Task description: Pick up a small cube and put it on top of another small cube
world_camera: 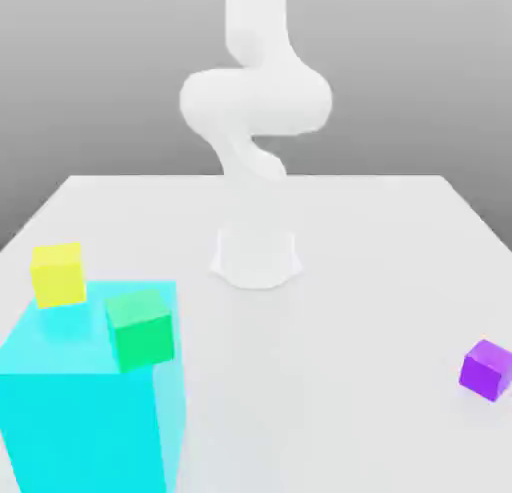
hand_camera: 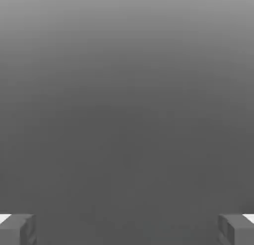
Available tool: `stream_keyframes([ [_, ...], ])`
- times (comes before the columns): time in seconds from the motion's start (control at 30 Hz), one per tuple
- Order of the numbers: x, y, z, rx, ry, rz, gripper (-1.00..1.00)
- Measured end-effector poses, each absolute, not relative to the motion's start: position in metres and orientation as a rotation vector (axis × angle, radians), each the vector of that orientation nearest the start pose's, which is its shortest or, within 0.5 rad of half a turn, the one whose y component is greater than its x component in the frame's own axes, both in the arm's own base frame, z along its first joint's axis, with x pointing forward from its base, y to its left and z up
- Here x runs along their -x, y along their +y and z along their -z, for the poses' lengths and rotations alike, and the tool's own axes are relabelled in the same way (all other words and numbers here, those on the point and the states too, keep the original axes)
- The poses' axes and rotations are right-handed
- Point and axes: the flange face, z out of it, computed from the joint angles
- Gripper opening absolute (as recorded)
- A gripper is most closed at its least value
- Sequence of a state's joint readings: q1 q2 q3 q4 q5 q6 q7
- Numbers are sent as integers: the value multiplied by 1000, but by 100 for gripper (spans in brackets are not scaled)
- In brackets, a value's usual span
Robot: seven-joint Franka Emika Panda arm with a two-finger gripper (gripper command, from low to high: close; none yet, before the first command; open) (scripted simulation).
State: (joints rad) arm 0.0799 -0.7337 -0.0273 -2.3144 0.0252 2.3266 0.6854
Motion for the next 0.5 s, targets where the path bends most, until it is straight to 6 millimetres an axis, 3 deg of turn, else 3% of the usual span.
stream_keyframes([
  [0.27, -430, 93, -580, 2755, 203, 715, 0],
  [0.5, -444, 173, -483, 2815, -376, 526, 0],
])
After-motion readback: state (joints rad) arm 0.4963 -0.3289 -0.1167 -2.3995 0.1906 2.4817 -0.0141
